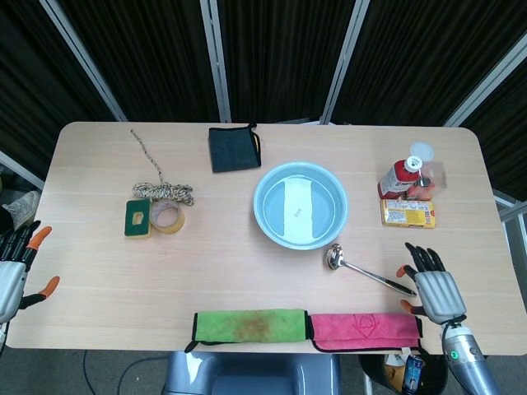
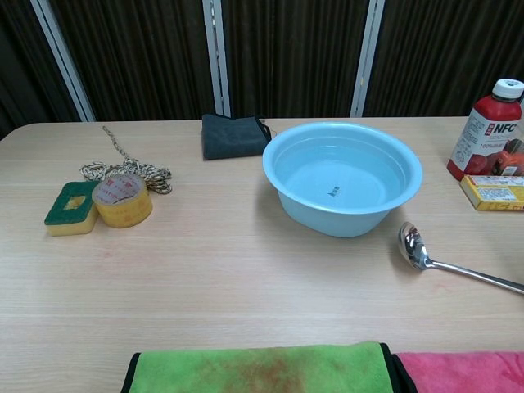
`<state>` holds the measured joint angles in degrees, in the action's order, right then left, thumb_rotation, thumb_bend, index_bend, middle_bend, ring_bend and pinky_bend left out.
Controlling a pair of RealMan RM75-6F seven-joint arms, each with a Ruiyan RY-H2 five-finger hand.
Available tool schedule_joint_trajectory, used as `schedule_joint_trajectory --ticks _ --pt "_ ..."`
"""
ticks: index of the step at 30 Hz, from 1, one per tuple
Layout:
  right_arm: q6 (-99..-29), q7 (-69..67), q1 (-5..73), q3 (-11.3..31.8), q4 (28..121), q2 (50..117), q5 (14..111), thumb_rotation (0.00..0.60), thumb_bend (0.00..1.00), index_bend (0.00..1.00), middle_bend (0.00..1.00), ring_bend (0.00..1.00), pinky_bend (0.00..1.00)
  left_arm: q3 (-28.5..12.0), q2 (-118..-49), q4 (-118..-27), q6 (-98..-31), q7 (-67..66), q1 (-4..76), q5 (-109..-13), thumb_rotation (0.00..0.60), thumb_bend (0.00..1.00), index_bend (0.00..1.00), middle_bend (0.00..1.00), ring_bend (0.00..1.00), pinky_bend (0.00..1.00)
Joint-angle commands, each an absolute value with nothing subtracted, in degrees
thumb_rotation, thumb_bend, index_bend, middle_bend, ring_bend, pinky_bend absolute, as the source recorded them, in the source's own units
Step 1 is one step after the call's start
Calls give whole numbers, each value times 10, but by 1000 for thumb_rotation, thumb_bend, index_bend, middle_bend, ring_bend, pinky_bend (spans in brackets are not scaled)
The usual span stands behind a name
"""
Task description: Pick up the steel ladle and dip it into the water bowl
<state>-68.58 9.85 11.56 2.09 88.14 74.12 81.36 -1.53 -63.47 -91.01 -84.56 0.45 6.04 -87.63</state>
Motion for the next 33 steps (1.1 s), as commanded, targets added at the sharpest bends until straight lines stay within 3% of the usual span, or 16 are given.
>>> schedule_joint_trajectory --ticks 1,11,33 --pt "-657 122 133 27 859 772 785 600 159 420 0 0 0 -12 -632 -909 -842 12 62 -881 600 275 85 0 0 0" --pt "-594 164 174 43 809 829 730 600 179 417 0 0 0 -11 -628 -904 -833 31 68 -884 600 274 88 0 0 0" --pt "-520 190 219 47 774 841 663 600 229 396 0 0 0 -14 -627 -899 -832 43 70 -877 600 274 88 0 0 0"
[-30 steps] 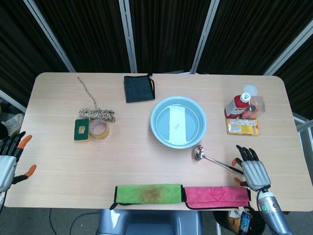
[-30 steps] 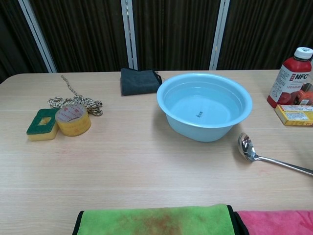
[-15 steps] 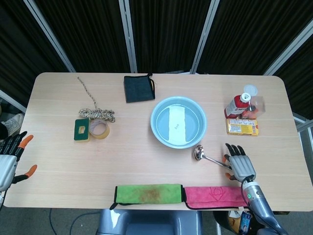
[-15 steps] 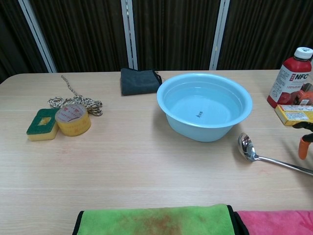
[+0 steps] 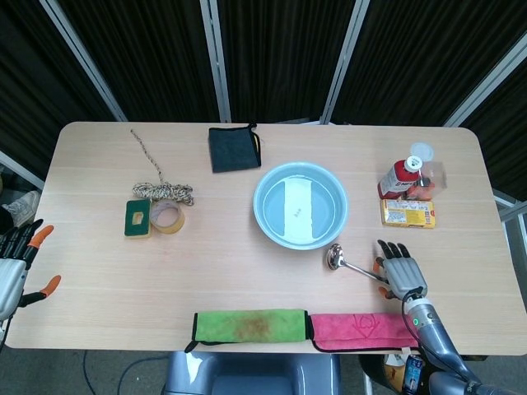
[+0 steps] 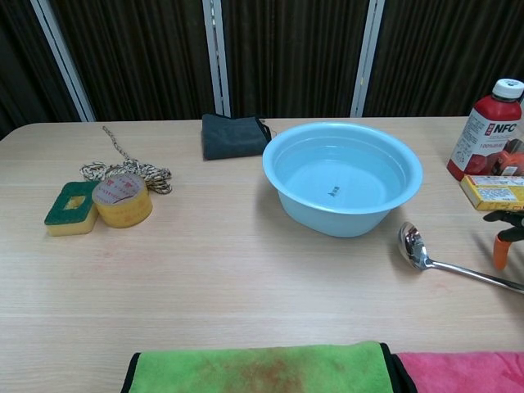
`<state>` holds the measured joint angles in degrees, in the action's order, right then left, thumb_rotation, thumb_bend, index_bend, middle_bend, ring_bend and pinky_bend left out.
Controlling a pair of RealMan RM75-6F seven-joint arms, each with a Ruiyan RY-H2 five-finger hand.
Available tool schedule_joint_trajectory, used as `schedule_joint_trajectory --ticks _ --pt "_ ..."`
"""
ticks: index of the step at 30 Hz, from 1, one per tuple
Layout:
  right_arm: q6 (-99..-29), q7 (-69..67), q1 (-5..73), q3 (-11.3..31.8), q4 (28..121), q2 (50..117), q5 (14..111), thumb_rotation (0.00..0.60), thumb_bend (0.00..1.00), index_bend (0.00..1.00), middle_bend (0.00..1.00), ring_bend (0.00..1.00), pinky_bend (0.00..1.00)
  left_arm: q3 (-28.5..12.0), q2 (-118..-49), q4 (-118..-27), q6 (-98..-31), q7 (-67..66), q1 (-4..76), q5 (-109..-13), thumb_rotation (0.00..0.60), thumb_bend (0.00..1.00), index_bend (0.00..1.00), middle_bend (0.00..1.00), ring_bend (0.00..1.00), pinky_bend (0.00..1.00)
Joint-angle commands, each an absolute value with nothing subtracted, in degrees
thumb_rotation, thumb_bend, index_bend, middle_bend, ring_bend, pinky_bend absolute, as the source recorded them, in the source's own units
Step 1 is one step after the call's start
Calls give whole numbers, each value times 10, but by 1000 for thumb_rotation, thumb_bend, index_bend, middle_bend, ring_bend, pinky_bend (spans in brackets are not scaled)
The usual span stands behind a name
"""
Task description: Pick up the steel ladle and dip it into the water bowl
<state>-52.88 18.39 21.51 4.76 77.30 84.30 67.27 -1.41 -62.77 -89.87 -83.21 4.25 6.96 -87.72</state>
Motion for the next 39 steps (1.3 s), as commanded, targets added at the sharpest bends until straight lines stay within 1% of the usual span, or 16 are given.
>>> schedule_joint_trajectory --ticks 1,14,28,39 --pt "-517 193 220 46 774 841 659 600 230 396 0 0 0 -14 -627 -899 -832 44 70 -877 600 274 88 0 0 0" --pt "-501 237 241 43 794 830 612 600 235 395 0 0 0 -17 -626 -899 -844 48 65 -876 600 274 88 0 0 0" --pt "-479 224 262 37 755 857 600 600 238 396 0 0 0 -20 -627 -895 -836 47 69 -869 600 275 88 0 0 0" --pt "-476 225 269 32 736 870 594 600 250 516 0 0 0 -21 -627 -894 -836 51 70 -869 600 274 89 0 0 0"
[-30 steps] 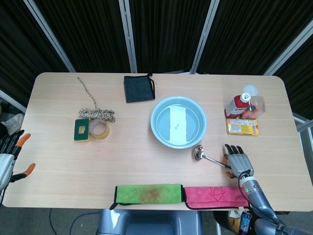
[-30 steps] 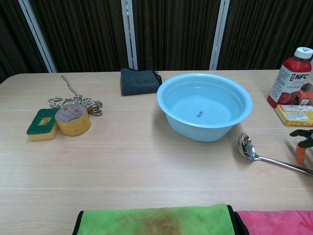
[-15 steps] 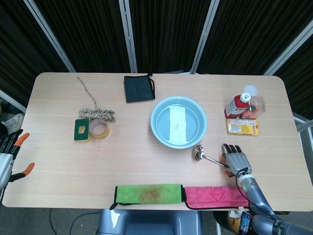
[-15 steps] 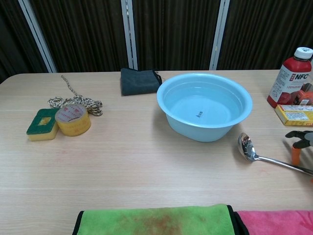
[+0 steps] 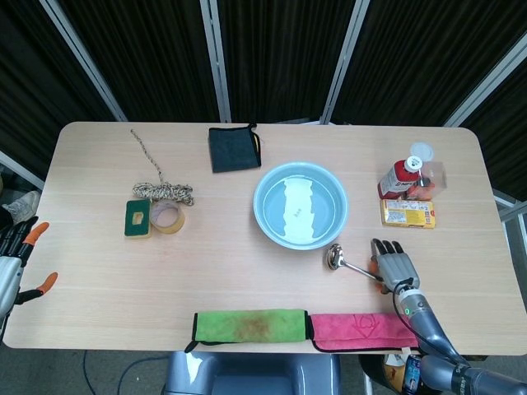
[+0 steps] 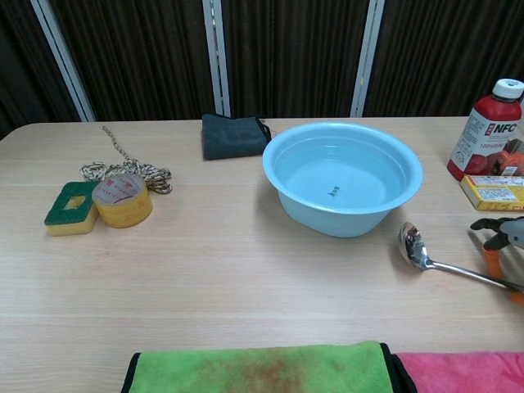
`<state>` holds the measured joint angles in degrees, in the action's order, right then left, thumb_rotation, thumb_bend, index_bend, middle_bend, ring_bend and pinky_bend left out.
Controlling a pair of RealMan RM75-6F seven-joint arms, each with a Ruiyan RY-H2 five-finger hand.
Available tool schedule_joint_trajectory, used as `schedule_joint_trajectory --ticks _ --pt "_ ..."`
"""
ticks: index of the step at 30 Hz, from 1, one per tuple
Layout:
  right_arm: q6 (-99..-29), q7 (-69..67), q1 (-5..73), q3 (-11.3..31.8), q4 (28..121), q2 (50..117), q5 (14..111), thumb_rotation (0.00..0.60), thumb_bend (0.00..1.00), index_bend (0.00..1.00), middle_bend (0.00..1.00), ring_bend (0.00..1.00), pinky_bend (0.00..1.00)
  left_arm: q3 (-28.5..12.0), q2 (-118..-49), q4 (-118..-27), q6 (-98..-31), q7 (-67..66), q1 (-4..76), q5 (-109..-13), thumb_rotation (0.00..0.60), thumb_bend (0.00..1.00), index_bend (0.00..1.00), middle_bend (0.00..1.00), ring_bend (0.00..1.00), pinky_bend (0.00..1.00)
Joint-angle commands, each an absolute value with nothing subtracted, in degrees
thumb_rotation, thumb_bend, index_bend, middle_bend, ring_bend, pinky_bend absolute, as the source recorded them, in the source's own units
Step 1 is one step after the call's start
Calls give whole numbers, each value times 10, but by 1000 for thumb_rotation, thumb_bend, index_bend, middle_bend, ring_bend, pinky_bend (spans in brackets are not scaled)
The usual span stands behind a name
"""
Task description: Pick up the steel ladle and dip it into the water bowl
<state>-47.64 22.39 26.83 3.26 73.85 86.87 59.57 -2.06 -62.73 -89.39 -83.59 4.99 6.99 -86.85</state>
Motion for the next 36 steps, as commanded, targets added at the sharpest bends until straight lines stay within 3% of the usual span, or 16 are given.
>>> schedule_joint_trajectory --ticks 1,19,36 --pt "-475 226 270 31 735 872 593 600 251 524 0 0 0 -21 -627 -894 -837 51 70 -869 600 274 89 0 0 0" --pt "-504 243 268 23 750 865 591 600 292 593 0 0 0 -20 -625 -894 -840 55 69 -873 600 274 88 0 0 0" --pt "-593 303 248 18 876 776 591 600 336 647 0 0 0 -15 -623 -894 -850 62 65 -885 600 274 89 0 0 0"
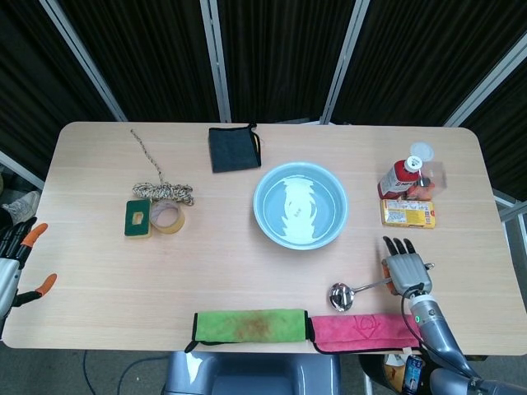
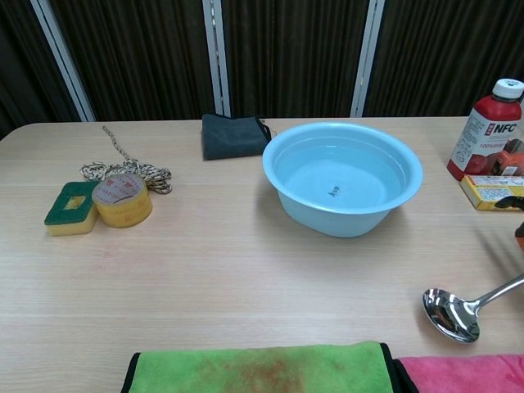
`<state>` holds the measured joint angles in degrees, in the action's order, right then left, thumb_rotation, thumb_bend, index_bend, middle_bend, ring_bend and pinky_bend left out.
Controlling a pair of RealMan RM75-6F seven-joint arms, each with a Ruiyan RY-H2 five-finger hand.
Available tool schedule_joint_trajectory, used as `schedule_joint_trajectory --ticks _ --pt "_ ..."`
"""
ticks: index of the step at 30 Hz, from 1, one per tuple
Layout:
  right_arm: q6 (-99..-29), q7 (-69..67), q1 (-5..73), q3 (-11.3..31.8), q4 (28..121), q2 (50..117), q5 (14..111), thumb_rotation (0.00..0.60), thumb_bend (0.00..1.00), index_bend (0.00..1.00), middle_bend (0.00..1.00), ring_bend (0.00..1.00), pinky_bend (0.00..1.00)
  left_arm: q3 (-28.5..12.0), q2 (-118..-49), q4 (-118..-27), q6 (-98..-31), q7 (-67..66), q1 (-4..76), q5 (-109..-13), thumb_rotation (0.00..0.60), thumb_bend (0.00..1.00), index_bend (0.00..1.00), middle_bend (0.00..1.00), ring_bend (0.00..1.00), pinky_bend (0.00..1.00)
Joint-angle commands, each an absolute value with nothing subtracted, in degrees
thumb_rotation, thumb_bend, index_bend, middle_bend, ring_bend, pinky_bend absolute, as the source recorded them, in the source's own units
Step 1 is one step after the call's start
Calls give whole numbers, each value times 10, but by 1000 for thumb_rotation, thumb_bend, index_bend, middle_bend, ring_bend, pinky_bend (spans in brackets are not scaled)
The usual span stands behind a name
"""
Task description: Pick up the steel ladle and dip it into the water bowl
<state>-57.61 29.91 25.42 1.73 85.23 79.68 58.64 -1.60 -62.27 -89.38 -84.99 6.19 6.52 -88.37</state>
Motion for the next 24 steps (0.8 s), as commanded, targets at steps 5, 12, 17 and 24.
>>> schedule_joint_trajectory --ticks 5,12,17,24 --pt "-611 322 244 16 918 745 587 600 348 654 0 0 0 -12 -623 -896 -851 59 65 -892 600 274 89 0 0 0" --pt "-630 340 240 15 986 697 583 600 352 661 0 0 0 -9 -621 -897 -854 62 64 -896 600 274 88 0 0 0" --pt "-636 356 244 18 1031 663 566 600 361 669 0 0 0 -7 -620 -899 -855 64 63 -901 600 274 89 0 0 0" --pt "-613 346 257 25 1072 621 541 600 367 674 0 0 0 -6 -618 -898 -858 70 62 -903 600 275 89 0 0 0"
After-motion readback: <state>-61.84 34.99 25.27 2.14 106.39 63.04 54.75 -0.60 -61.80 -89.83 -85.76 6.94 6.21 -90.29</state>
